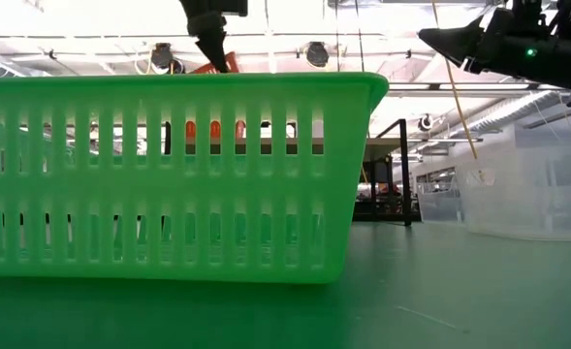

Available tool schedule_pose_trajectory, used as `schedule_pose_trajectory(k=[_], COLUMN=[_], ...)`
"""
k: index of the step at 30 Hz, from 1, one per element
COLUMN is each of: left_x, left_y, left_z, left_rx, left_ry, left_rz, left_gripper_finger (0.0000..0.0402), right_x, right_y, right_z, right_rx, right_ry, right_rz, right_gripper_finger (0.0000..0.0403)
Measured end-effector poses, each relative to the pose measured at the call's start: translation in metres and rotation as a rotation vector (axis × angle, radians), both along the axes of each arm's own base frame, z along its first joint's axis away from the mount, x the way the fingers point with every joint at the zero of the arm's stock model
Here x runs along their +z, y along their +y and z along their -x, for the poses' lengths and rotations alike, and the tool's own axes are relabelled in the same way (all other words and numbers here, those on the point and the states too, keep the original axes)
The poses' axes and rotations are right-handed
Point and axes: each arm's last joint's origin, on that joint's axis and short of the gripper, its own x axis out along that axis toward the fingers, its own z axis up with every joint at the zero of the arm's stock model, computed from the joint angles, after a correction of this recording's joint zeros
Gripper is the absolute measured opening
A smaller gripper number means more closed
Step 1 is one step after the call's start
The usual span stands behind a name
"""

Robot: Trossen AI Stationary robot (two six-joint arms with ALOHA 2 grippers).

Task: Stack baskets on shelf by color
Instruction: Stack the orange bin on the orange bin on the shelf

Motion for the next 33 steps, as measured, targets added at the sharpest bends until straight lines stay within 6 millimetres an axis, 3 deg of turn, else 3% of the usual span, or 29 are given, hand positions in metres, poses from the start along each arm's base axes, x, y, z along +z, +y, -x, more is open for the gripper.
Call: schedule_pose_trajectory(k=[11,20,33], left_x=[-0.015,-0.016,-0.017], left_y=[-0.003,-0.009,-0.010], left_z=[-0.012,-0.012,-0.009], left_rx=[0.017,-0.004,0.066], left_ry=[0.030,0.040,0.036], left_rz=[0.078,0.110,0.145], left_gripper_finger=[0.0019,0.0006,0.0049], right_x=[-0.001,-0.001,-0.001], right_y=[0.000,0.000,0.000], right_z=[0.000,0.000,0.000], right_rx=[0.003,0.003,0.003], right_ry=[0.006,0.005,0.005], right_rz=[-0.007,-0.007,-0.008], right_gripper_finger=[0.0050,0.0050,0.0050])
